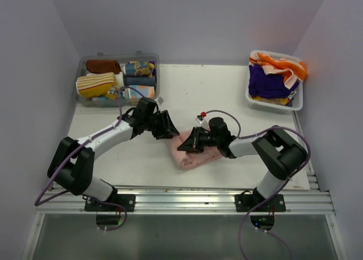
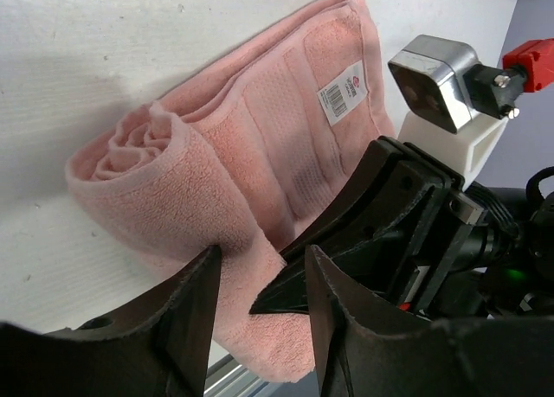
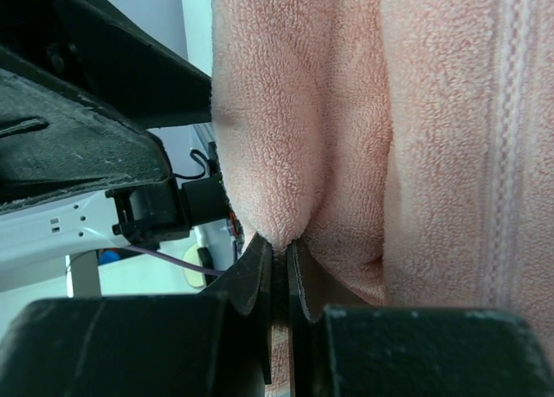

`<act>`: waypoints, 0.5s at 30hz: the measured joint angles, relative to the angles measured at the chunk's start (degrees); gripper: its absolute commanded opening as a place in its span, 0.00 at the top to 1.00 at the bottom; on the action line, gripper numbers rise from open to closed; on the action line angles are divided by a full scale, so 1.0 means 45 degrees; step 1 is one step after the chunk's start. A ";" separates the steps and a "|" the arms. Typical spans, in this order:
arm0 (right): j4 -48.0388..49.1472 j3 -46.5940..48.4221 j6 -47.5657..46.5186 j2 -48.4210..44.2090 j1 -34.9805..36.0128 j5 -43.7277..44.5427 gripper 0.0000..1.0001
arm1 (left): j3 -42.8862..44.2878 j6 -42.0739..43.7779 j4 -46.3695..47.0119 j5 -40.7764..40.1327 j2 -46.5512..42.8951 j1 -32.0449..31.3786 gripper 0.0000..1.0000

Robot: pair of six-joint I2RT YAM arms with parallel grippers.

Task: Roll the towels
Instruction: Roll the towel

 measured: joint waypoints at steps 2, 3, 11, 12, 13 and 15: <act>0.0335 -0.0029 0.0194 0.0287 -0.0073 -0.0194 1.00 | 0.0063 0.0063 0.0107 0.0039 0.0160 0.0000 0.53; 0.0491 -0.0044 0.0301 0.0427 -0.0107 -0.0287 1.00 | 0.0083 0.0092 0.0165 0.0063 0.0248 -0.0015 0.53; 0.1059 -0.0160 0.0748 0.0903 -0.0257 -0.0588 1.00 | 0.0248 0.0189 0.0806 0.0291 0.1433 -0.0073 0.55; 0.1044 -0.0170 0.0753 0.0903 -0.0291 -0.0588 1.00 | 0.0282 0.0185 0.0903 0.0321 0.1627 -0.0073 0.55; 0.1039 -0.0170 0.0753 0.0903 -0.0311 -0.0583 1.00 | 0.0321 0.0185 0.1020 0.0374 0.1860 -0.0073 0.56; 0.0913 -0.0170 0.0704 0.0899 -0.0359 -0.0534 0.94 | 0.0423 0.0180 0.1190 0.0520 0.2297 -0.0078 0.57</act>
